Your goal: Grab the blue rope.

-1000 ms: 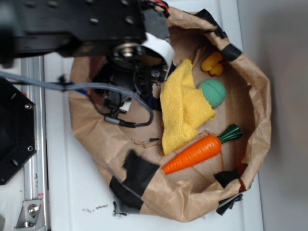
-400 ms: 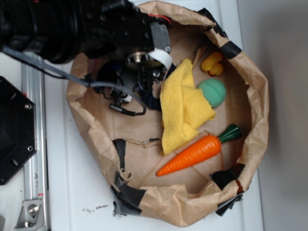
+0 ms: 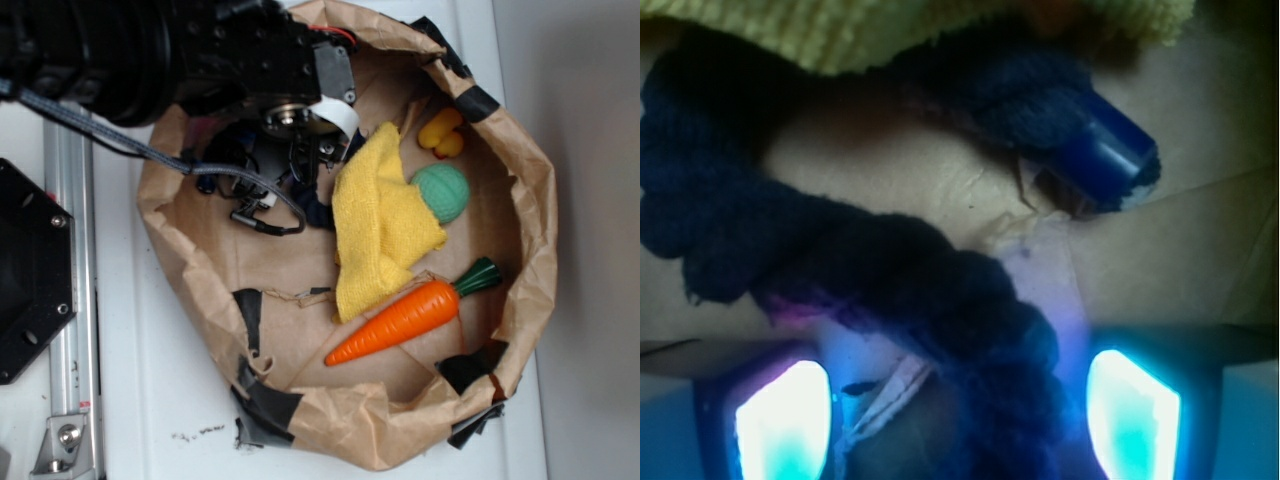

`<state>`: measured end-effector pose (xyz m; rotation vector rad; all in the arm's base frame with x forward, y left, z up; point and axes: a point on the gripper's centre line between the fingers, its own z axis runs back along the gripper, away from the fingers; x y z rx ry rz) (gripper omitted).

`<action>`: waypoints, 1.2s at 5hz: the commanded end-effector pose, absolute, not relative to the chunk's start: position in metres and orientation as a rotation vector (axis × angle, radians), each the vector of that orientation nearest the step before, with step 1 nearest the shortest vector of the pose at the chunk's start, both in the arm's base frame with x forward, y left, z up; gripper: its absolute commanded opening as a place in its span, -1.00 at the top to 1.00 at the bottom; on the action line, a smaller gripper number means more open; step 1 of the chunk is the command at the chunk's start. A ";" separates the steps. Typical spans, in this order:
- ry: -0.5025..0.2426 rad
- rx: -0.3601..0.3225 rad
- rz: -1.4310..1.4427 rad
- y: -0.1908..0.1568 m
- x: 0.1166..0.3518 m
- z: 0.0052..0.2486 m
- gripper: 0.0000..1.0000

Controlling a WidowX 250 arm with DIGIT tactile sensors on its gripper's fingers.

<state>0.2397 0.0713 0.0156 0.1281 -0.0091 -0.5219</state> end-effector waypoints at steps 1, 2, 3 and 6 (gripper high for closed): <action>-0.013 0.155 -0.470 0.078 0.241 0.007 1.00; -0.016 0.141 -0.479 0.077 0.239 0.010 1.00; -0.023 0.138 -0.473 0.077 0.239 0.012 1.00; -0.033 0.078 -0.451 0.075 0.234 0.018 1.00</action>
